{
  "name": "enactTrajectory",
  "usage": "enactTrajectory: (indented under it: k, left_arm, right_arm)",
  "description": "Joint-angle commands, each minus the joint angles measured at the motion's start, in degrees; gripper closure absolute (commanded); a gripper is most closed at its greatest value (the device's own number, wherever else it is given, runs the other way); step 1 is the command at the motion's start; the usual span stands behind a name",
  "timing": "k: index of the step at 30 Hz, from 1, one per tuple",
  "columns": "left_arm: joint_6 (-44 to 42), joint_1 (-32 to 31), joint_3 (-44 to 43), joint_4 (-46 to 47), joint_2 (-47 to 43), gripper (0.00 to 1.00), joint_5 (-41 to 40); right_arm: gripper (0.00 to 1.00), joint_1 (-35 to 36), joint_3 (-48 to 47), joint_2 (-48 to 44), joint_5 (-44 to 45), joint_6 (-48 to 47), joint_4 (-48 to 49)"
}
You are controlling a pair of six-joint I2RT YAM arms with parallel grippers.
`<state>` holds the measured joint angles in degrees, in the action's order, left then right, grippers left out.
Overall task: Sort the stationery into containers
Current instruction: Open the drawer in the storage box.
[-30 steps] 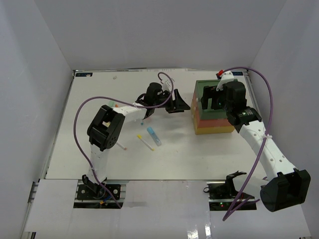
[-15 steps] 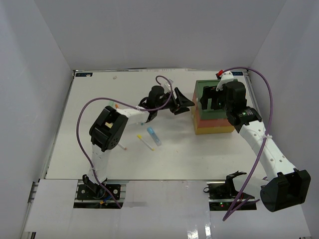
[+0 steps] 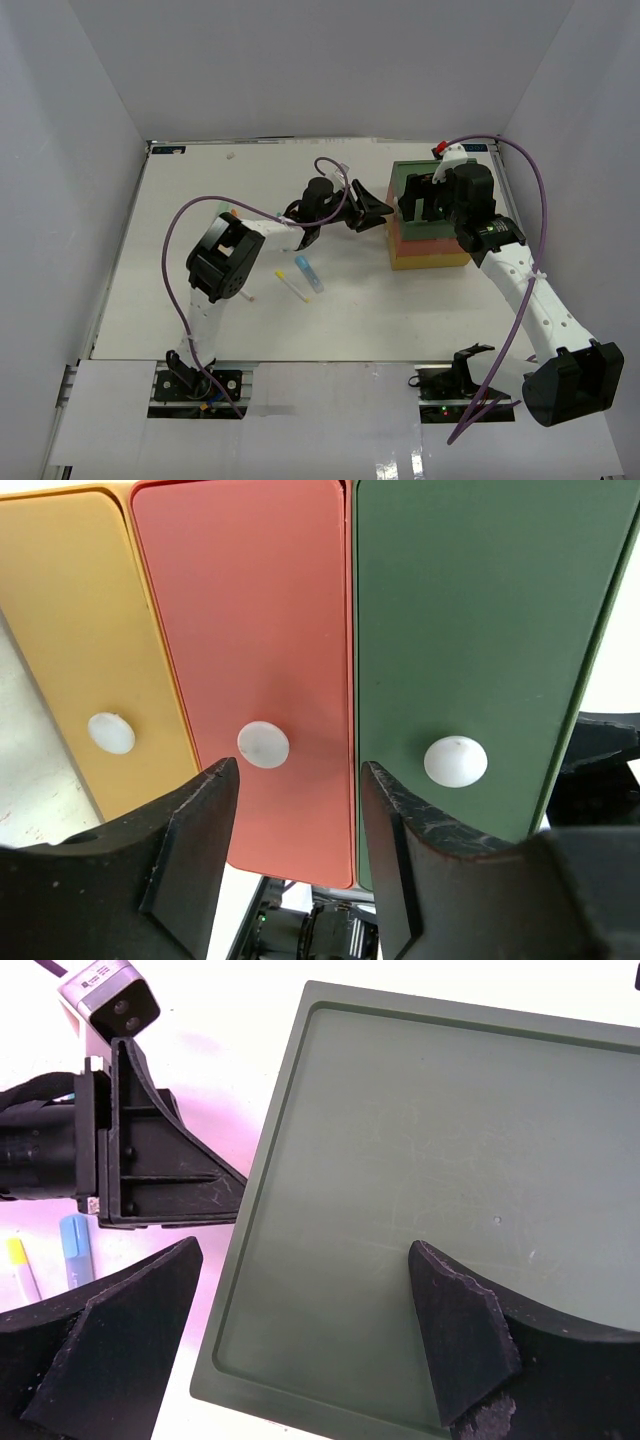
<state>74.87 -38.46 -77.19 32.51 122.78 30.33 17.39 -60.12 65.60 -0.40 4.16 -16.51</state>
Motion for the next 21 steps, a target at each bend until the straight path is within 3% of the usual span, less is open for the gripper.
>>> enactTrajectory:
  k: [1,21]
  left_arm:
    - [0.71,-0.39,0.28,3.25,0.44,0.39,-1.15]
    - [0.8,-0.74,-0.42,9.85,4.22,0.44,-0.27]
  right_arm:
    - [0.1,0.28,-0.09,-1.09,-1.7,0.85,0.25]
    - [0.1,0.37,0.62,-0.92,-2.23,1.11,0.52]
